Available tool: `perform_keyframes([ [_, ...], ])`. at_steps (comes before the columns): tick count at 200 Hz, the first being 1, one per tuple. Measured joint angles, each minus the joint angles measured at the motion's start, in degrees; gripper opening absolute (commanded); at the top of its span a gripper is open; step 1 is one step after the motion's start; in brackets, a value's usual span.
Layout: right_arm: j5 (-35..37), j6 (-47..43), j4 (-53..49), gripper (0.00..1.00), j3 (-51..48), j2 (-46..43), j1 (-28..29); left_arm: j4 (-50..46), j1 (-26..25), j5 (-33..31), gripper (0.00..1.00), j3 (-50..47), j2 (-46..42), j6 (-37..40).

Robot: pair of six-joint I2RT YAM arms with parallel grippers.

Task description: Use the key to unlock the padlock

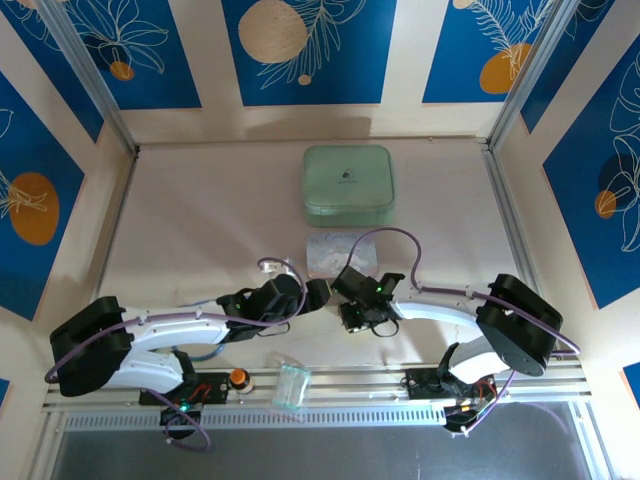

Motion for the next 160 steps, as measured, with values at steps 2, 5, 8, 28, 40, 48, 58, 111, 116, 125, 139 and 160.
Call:
perform_keyframes([
  [2, 0.2, -0.2, 0.0, 0.10, 0.1, 0.0, 0.1, 0.0, 0.0, 0.0, 0.93, 0.0, 0.0, 0.0],
  [5, 0.5, 0.2, -0.2, 0.09, 0.1, 0.1, 0.3, 0.0, 0.0, 0.0, 0.93, 0.0, 0.0, 0.0],
  [8, 0.7, 0.0, -0.2, 0.08, 0.2, 0.1, 0.4, 0.0, 0.0, 0.0, 0.93, 0.0, 0.0, 0.0],
  [28, 1.1, 0.6, 0.0, 0.05, 0.2, 0.1, 0.7, 0.1, 0.0, -0.2, 0.92, -0.1, 0.0, -0.2],
  [40, 0.8, 1.2, 0.3, 0.03, 0.2, 0.0, 0.7, 0.3, 0.0, -0.2, 0.91, -0.5, 0.0, -0.5],
  [48, 0.2, 1.6, 0.8, 0.02, 0.0, -0.2, 0.5, 0.5, 0.0, -0.2, 0.89, -0.9, 0.0, -0.9],
  [58, -0.8, 2.6, 1.6, 0.02, -0.6, -0.7, 0.0, 1.3, 0.0, -0.2, 0.85, -1.6, 0.0, -1.7],
  [111, -9.9, 9.5, 7.7, 0.01, -6.1, -7.4, -3.2, 7.5, -2.0, -2.5, 0.73, -6.6, -0.3, -8.0],
  [116, -10.7, 10.3, 8.2, 0.01, -6.5, -8.4, -3.6, 8.0, -2.3, -2.8, 0.73, -6.7, -0.3, -8.5],
  [125, -11.9, 11.5, 9.1, 0.01, -7.2, -10.1, -4.2, 9.1, -2.9, -3.3, 0.73, -7.0, -0.3, -9.7],
  [139, -13.0, 13.0, 10.0, 0.01, -7.5, -12.2, -4.9, 10.9, -3.9, -3.7, 0.72, -7.0, -0.3, -11.1],
  [160, -13.9, 14.8, 11.0, 0.01, -7.5, -14.8, -5.2, 13.7, -5.4, -4.4, 0.67, -7.0, 0.3, -13.3],
])
